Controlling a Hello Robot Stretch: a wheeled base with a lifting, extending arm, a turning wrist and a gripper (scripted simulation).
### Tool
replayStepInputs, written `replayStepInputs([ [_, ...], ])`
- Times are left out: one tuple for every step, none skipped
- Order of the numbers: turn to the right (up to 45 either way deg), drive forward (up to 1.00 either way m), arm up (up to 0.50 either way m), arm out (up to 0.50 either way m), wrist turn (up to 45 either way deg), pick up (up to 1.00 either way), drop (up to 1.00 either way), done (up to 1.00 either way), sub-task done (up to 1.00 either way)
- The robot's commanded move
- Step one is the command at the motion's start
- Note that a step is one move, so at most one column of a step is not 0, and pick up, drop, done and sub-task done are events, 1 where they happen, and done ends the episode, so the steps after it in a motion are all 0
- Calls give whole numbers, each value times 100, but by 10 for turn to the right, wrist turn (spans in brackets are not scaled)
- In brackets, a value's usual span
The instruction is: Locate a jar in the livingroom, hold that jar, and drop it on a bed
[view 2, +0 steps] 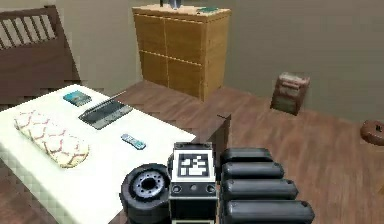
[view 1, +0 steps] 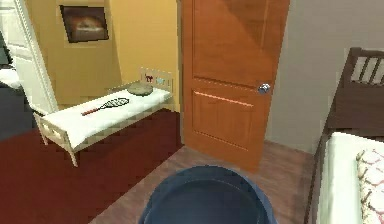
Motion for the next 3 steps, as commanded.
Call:
replayStepInputs([
  [0,50,0,0,0,0,0,0,0],
  [420,0,0,0,0,0,0,0,0],
  [0,90,0,0,0,0,0,0,0],
])
